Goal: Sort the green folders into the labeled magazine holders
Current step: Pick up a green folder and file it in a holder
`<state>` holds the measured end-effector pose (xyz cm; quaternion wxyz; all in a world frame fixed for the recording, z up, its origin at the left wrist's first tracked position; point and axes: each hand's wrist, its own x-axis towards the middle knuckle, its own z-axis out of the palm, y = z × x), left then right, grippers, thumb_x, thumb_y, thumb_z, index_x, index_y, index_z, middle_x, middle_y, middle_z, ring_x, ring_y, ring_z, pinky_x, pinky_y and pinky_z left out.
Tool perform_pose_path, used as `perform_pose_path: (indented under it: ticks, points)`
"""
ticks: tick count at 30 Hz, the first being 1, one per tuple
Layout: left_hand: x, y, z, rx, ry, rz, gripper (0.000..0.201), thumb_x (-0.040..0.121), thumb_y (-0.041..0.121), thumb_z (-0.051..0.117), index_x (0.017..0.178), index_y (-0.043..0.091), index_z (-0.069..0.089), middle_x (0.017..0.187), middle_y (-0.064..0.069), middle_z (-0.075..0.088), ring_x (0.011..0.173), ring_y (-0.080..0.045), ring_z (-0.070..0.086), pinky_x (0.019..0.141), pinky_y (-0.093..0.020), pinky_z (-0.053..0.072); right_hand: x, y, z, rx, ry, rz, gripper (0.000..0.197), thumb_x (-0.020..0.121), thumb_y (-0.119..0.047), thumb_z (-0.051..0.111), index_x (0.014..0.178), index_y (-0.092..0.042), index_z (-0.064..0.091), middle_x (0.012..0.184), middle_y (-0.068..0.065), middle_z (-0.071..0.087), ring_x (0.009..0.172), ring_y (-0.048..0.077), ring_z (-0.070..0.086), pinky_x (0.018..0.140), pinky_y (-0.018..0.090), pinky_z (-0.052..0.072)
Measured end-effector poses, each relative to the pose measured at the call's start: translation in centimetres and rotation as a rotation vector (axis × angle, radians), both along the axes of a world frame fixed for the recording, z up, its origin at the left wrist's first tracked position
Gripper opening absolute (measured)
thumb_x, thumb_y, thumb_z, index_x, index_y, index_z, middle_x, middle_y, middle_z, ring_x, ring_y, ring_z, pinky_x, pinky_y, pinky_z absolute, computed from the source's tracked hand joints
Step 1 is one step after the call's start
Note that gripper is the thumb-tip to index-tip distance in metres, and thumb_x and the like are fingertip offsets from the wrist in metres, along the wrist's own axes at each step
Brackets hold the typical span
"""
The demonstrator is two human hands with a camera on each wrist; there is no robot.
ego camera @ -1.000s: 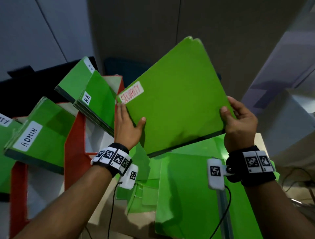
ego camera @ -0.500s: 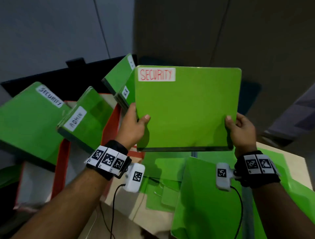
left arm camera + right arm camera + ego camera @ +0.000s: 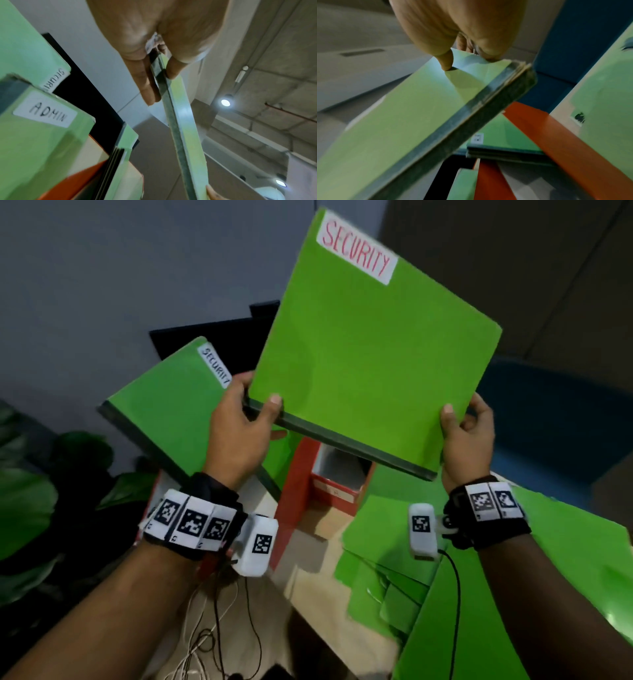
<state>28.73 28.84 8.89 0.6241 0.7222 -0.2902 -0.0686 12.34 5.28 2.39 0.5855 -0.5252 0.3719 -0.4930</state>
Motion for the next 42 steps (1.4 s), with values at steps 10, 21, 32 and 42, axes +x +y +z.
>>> perform_pose_path:
  ticks: [10, 21, 32, 42]
  points:
    - [6.8, 7.2, 5.6, -0.250, -0.330, 0.432, 0.038, 0.091, 0.026, 0.060, 0.118, 0.001, 0.056, 0.098, -0.005, 0.066, 0.086, -0.007, 0.062, 0.081, -0.037, 0.055, 15.3, 10.0, 2.7, -0.266, 0.382, 0.450, 0.071, 0.093, -0.026, 0.060, 0.152, -0.026, 0.020, 0.161, 0.002, 0.000, 0.147, 0.019, 0.009, 0.114, 0.027, 0.009]
    - [8.4, 13.2, 6.5, -0.177, -0.729, 0.562, 0.015, 0.097, 0.010, 0.051, 0.109, 0.019, 0.047, 0.096, 0.033, 0.058, 0.093, 0.018, 0.053, 0.084, -0.007, 0.040, 22.9, 22.2, 1.6, -0.623, 0.197, 1.020, 0.074, 0.090, -0.024, 0.065, 0.151, -0.027, 0.022, 0.154, -0.016, 0.005, 0.140, 0.004, 0.018, 0.113, 0.046, 0.033]
    - [11.9, 14.7, 0.3, 0.148, -0.527, 0.566, 0.024, 0.095, 0.012, 0.052, 0.114, -0.001, 0.056, 0.095, 0.001, 0.059, 0.079, 0.002, 0.051, 0.071, -0.012, 0.040, 24.6, 26.2, -2.2, -0.508, 0.395, 1.109, 0.078, 0.094, -0.019, 0.060, 0.153, -0.029, 0.010, 0.161, -0.005, -0.004, 0.145, 0.021, 0.017, 0.111, 0.032, 0.021]
    - [14.9, 13.1, -5.0, 0.422, -0.361, 0.461, 0.029, 0.097, 0.014, 0.055, 0.124, 0.004, 0.054, 0.103, -0.015, 0.066, 0.085, -0.023, 0.060, 0.074, -0.025, 0.041, 24.8, 26.6, -5.5, -0.391, 0.732, 1.165, 0.086, 0.094, -0.018, 0.057, 0.153, -0.015, -0.006, 0.158, 0.008, -0.020, 0.141, 0.033, 0.029, 0.107, 0.032, 0.032]
